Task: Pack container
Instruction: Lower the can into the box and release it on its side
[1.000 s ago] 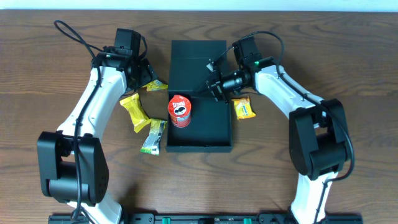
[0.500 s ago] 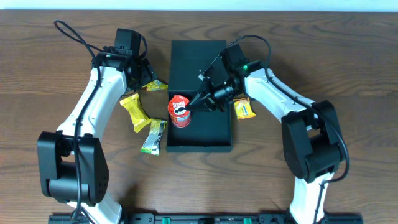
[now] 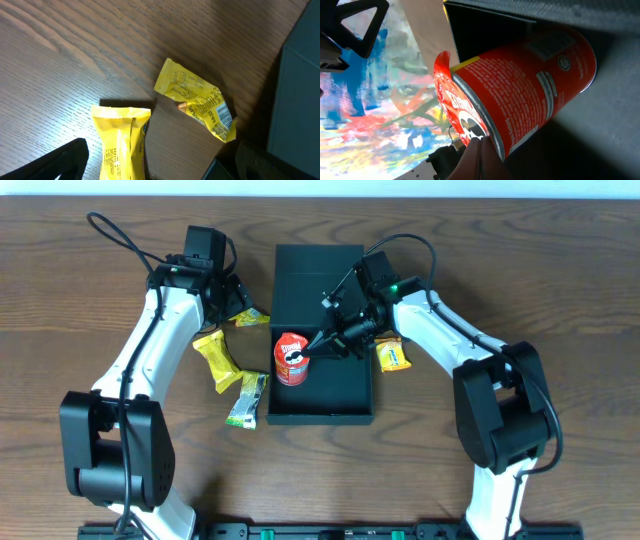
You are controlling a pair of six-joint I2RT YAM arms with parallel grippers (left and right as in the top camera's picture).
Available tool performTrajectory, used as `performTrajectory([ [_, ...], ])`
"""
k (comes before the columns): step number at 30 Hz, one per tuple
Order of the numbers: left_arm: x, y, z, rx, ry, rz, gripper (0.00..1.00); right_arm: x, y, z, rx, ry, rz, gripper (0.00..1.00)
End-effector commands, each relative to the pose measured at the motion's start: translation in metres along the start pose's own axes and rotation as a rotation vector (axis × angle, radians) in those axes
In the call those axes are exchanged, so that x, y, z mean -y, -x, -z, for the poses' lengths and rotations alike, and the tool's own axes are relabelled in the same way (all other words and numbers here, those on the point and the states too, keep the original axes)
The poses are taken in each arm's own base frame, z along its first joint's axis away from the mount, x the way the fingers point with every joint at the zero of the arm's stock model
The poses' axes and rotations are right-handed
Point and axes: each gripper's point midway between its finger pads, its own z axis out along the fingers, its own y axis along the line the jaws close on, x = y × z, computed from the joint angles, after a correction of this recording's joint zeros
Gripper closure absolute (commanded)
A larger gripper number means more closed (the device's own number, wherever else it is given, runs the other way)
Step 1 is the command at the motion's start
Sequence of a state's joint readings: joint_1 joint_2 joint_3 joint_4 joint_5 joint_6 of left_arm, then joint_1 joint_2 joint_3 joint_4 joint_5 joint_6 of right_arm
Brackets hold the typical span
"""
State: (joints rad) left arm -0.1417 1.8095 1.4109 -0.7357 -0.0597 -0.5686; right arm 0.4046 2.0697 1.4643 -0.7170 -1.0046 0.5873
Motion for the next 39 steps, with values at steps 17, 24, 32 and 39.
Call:
performTrajectory([
  [17, 0.004, 0.005, 0.002, 0.014, 0.0, -0.012, 0.04, 0.074, 0.032, 0.049, 0.167, -0.269, -0.041, 0.99],
  [24, 0.004, 0.005, 0.002, 0.014, 0.001, -0.012, 0.05, 0.071, 0.043, 0.062, 0.222, -0.33, -0.012, 0.98],
  [32, 0.004, 0.005, 0.002, 0.014, 0.0, -0.011, 0.04, 0.004, 0.021, 0.071, 0.17, -0.376, 0.242, 0.98],
  [39, 0.004, 0.006, 0.002, 0.017, -0.001, -0.012, 0.05, 0.014, -0.013, 0.042, 0.119, -0.847, 0.522, 0.99],
])
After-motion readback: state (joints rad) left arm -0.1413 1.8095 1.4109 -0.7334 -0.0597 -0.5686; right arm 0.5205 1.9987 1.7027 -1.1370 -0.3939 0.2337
